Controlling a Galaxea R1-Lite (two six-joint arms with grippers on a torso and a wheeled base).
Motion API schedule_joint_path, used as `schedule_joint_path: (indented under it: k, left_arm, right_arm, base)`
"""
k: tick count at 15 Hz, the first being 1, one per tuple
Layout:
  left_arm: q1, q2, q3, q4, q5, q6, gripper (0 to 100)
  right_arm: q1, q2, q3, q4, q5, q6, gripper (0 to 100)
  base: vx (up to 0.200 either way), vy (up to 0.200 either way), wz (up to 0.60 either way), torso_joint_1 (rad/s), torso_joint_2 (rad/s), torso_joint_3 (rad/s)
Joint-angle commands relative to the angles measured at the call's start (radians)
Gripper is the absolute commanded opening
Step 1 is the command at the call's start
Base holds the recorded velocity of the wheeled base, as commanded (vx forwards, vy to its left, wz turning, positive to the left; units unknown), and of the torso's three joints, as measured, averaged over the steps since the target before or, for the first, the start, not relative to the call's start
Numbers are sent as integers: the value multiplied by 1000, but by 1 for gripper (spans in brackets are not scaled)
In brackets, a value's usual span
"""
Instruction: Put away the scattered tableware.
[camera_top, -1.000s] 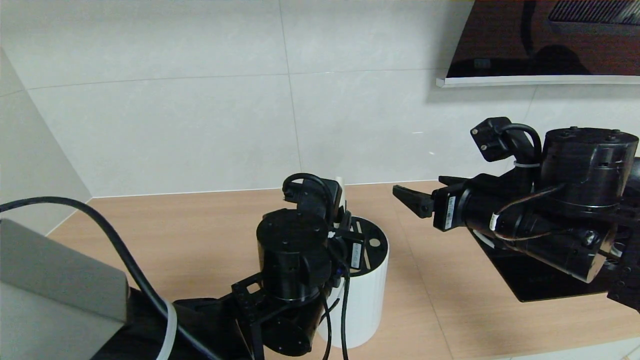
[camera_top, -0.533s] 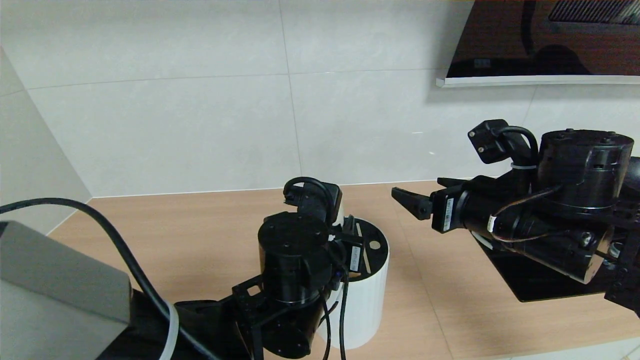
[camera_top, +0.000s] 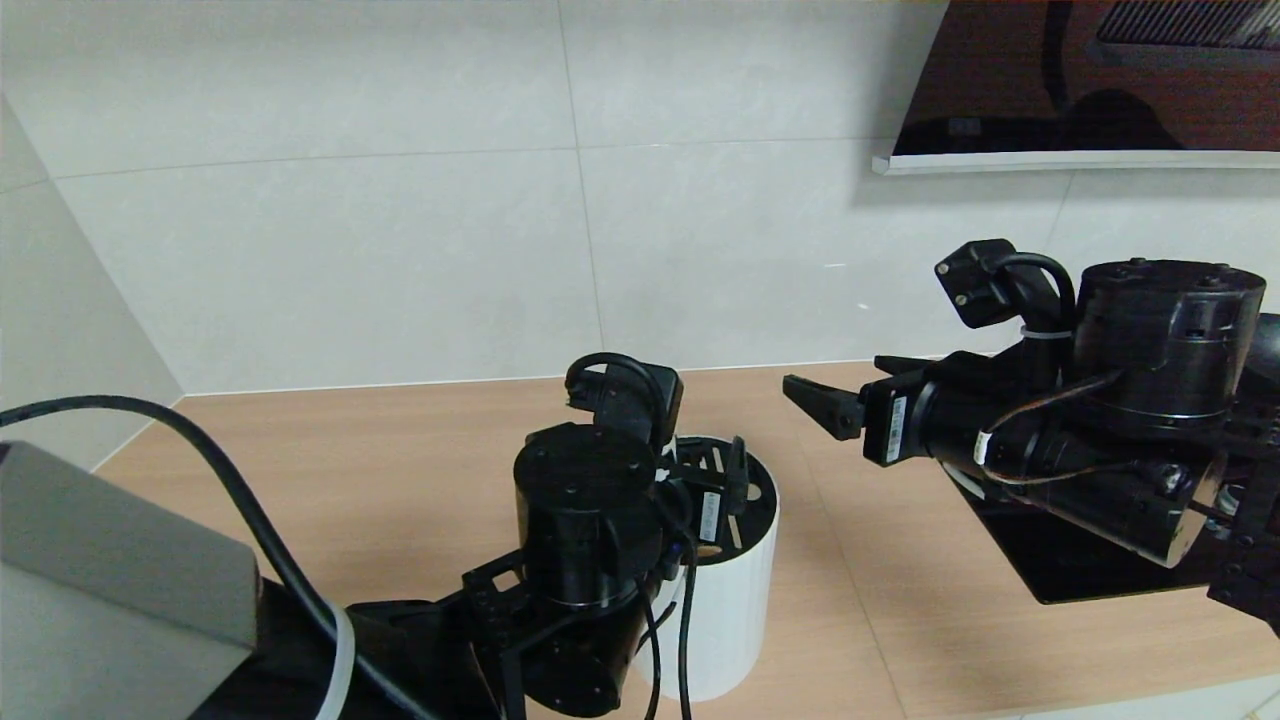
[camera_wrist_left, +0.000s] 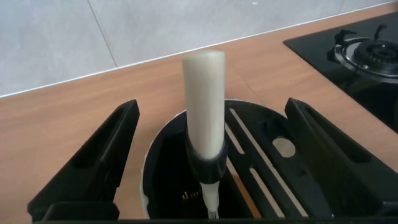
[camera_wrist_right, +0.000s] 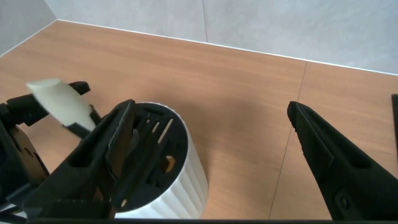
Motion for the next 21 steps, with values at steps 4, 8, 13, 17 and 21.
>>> schedule_joint_path:
  k: [4, 8, 13, 17, 21]
  left_arm:
    - [4, -191, 26, -5, -21, -5, 100]
    - [16, -409, 80, 0, -132, -2, 100]
    - [197, -591, 127, 8, -213, 6, 100]
    - [392, -821, 210, 126, -227, 60, 100]
    - [455, -1186, 288, 479, -247, 132, 100]
  right_arm:
    - [-1, -16, -4, -2, -3, 1, 100]
    - [-4, -98, -4, -2, -6, 4, 100]
    - [-27, -284, 57, 10, -16, 0, 100]
    - [-111, -557, 226, 21, -36, -3, 100]
    - [-303, -887, 293, 219, -39, -12, 100]
  base:
    - [0, 0, 0, 0, 0, 0]
    - [0, 0, 0, 0, 0, 0]
    - [0, 0, 0, 0, 0, 0]
    - [0, 0, 0, 0, 0, 0]
    - [0, 0, 0, 0, 0, 0]
